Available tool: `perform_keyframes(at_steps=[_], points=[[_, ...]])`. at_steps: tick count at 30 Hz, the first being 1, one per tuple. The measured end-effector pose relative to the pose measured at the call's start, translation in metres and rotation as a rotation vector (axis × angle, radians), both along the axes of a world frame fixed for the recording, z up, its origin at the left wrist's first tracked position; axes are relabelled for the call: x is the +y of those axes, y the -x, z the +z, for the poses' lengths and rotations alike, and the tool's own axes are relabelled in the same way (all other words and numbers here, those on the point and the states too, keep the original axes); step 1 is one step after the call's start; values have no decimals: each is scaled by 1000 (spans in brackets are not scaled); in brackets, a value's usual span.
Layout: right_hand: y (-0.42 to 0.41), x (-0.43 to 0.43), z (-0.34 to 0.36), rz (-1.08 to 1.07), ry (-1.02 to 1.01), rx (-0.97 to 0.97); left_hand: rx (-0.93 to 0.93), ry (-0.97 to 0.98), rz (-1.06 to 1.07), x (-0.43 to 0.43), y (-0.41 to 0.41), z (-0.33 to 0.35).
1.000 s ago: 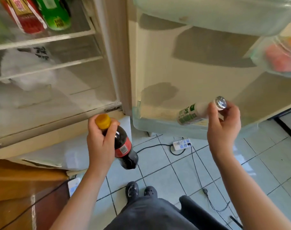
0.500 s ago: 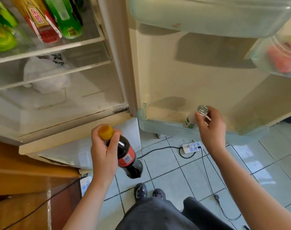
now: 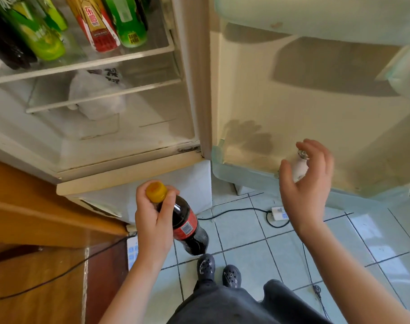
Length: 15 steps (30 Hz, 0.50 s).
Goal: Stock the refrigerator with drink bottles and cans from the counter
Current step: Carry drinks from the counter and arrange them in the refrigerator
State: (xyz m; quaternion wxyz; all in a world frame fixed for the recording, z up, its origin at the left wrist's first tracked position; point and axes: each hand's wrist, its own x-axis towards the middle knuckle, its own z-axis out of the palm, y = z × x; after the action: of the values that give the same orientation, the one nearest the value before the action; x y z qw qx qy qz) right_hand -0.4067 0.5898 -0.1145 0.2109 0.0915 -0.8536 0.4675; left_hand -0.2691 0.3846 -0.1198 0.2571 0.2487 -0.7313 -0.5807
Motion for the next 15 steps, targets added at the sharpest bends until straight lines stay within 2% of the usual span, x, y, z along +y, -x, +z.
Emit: perform_keyframes(at_steps=[3, 7, 15], points=[[-20, -26, -5, 190, 39, 70, 5, 15, 30, -4, -12, -2], [-34, -66, -11, 421, 103, -10, 28, 57, 58, -17, -23, -2], [-25, -129, 8, 641, 80, -58, 166, 178, 200, -82, -30, 32]])
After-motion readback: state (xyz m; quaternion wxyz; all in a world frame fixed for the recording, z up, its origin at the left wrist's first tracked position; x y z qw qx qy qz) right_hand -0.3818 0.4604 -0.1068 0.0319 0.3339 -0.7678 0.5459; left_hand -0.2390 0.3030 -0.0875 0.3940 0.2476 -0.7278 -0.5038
